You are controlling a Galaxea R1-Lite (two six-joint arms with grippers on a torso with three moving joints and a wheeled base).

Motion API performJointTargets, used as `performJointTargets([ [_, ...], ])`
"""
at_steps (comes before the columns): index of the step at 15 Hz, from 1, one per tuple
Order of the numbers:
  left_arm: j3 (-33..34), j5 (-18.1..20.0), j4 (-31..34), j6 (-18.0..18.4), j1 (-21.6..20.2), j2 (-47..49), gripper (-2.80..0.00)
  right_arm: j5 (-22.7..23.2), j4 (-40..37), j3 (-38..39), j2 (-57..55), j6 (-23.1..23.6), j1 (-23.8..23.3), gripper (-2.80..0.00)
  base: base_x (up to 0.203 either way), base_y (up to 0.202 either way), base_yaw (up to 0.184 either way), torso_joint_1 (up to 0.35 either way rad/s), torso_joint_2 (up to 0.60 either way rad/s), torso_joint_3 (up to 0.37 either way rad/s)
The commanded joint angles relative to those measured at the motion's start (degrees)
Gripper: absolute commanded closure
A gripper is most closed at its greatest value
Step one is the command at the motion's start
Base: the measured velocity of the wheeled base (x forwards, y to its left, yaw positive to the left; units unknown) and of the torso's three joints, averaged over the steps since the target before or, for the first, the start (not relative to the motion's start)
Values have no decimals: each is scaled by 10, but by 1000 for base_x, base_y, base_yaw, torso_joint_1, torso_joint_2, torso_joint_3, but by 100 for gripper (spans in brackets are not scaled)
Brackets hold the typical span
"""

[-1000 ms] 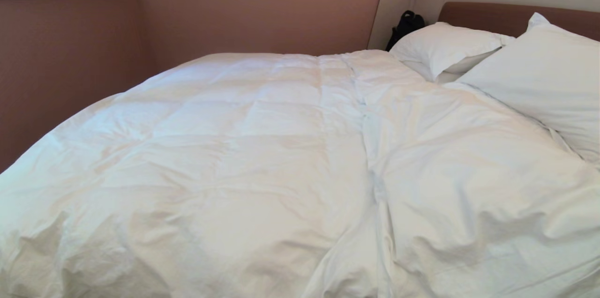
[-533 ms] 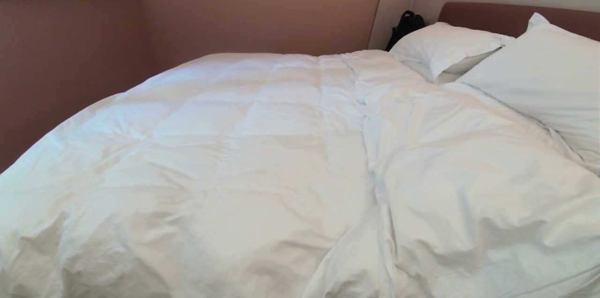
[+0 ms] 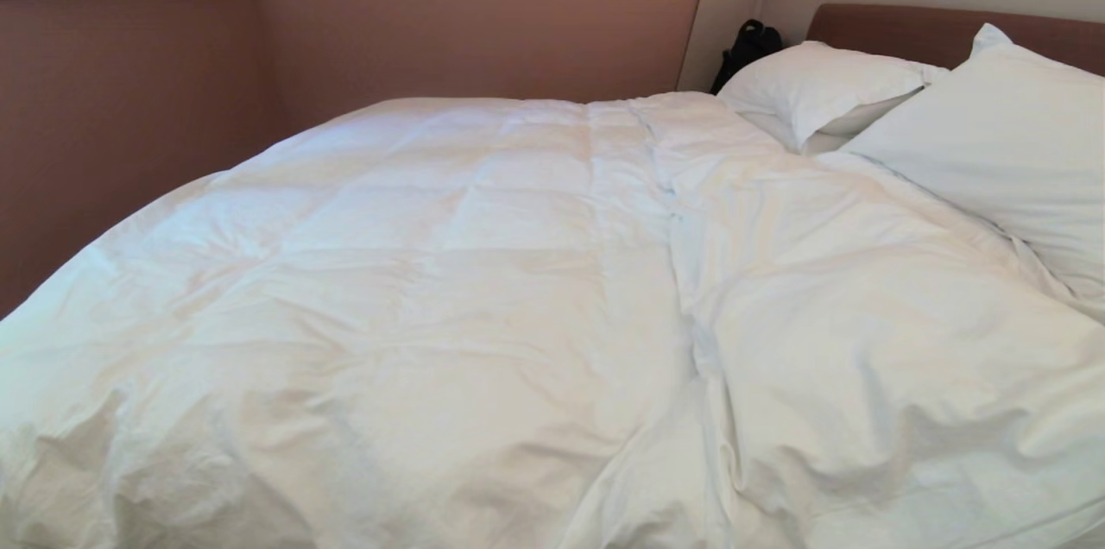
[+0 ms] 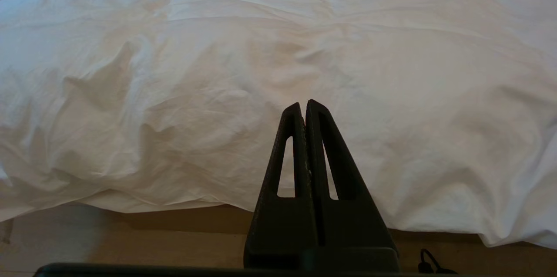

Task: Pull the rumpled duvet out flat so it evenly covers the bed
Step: Flatten the corners of the folded blanket

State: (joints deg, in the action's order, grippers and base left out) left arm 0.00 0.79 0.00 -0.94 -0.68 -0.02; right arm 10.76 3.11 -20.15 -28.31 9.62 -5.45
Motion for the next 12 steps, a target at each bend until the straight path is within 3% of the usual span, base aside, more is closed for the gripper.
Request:
performJointTargets([
  [1,0,0,0,0,0,0,0,0,1,-2,-4,1,0,-280,0,0,0,0,0,0],
  [4,0,0,0,0,0,0,0,-23,-20,-30,-8,-2,-1,-280,0,0,0,0,0,0],
  [7,0,0,0,0,0,0,0,-55,-89,-64,-10,-5,-1,-280,0,0,0,0,0,0],
  [9,0,0,0,0,0,0,0,-99,-155,-95,-12,-15,-2,-280,0,0,0,0,0,0],
  [12,0,0,0,0,0,0,0,-156,-170,-100,-20,-16,-3,-280,0,0,0,0,0,0],
])
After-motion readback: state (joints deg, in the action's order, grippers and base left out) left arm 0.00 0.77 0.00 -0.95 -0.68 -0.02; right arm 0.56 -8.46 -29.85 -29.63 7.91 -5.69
